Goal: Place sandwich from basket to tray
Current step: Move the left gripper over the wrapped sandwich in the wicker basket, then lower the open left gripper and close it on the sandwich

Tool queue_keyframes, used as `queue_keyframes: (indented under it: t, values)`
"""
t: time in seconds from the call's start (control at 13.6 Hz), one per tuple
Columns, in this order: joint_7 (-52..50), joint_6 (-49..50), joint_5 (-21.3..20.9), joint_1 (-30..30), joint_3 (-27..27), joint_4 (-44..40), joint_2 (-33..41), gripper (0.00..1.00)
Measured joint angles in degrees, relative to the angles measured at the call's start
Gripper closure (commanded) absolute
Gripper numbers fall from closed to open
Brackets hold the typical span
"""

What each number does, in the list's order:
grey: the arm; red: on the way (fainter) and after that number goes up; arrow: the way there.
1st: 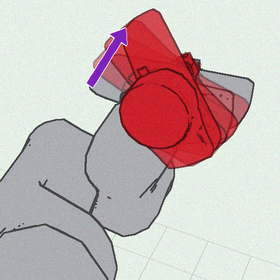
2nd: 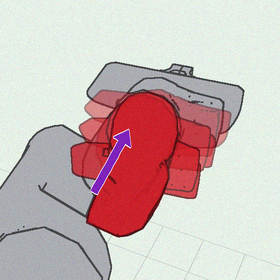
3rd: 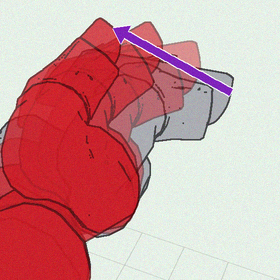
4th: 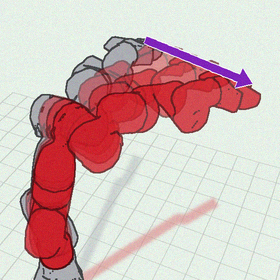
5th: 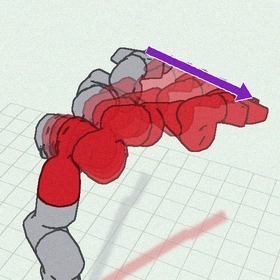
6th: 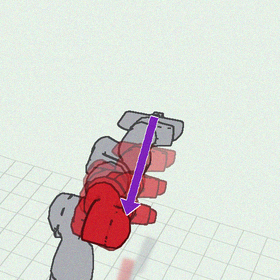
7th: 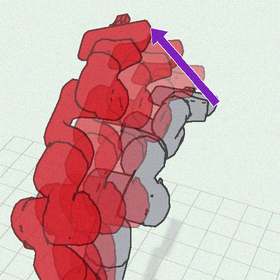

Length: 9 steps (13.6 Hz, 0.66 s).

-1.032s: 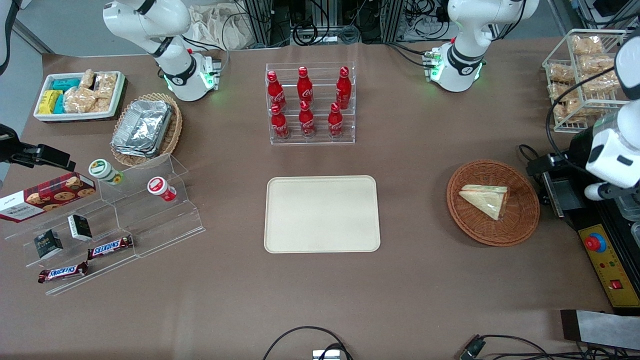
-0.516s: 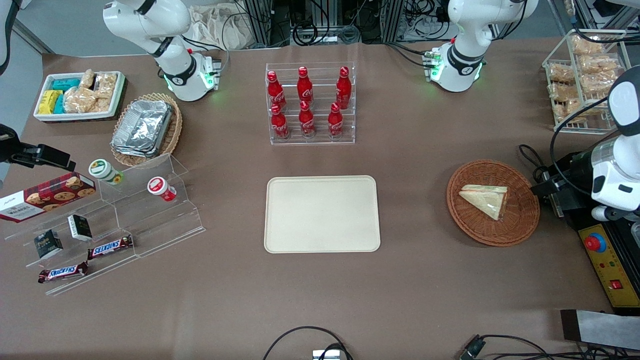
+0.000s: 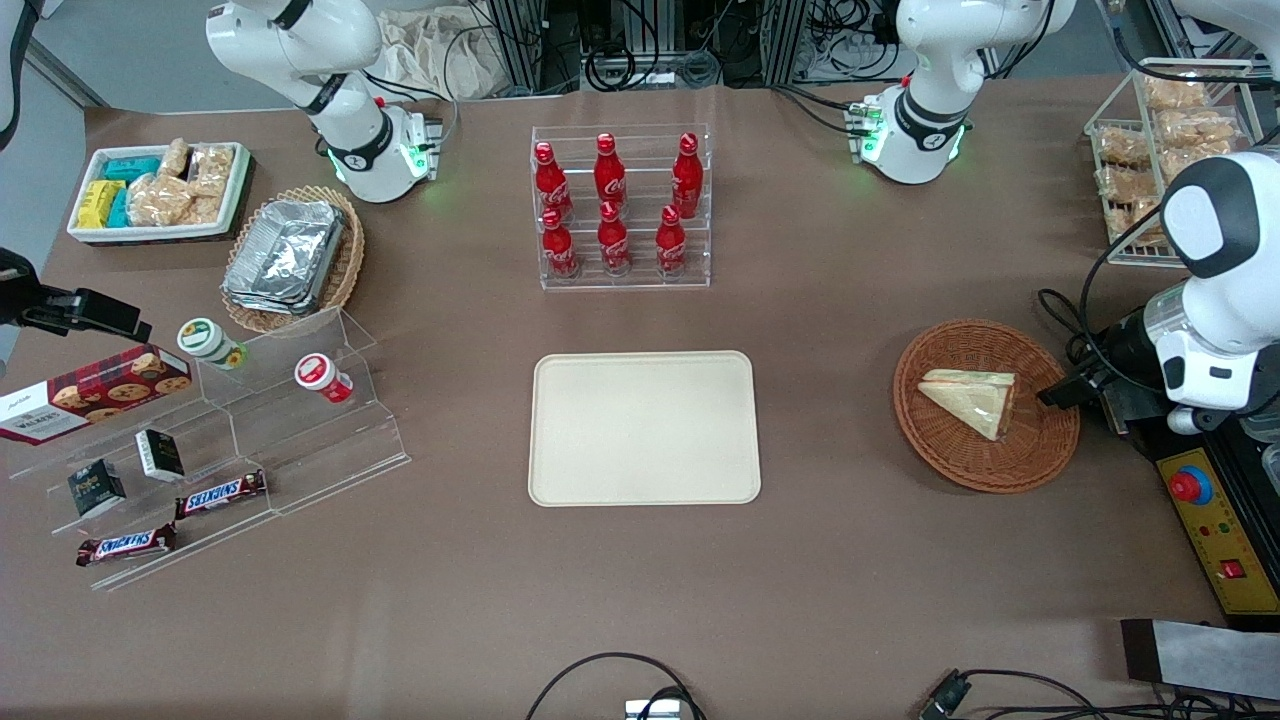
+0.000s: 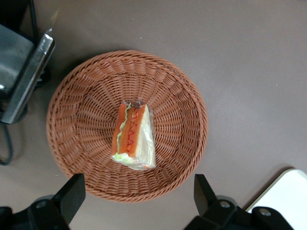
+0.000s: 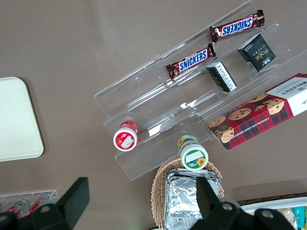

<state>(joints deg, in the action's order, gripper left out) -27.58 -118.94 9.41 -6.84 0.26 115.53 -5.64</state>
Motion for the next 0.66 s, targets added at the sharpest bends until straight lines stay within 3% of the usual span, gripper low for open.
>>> queue_keyframes:
  t: [0.29,0.66]
  values:
    - [-0.09,-7.55,1.63,-0.74,-0.12,7.06,1.05,0.0]
    - [-0.32,-9.43,3.44,-0.75,-0.1,9.86,0.8,0.0]
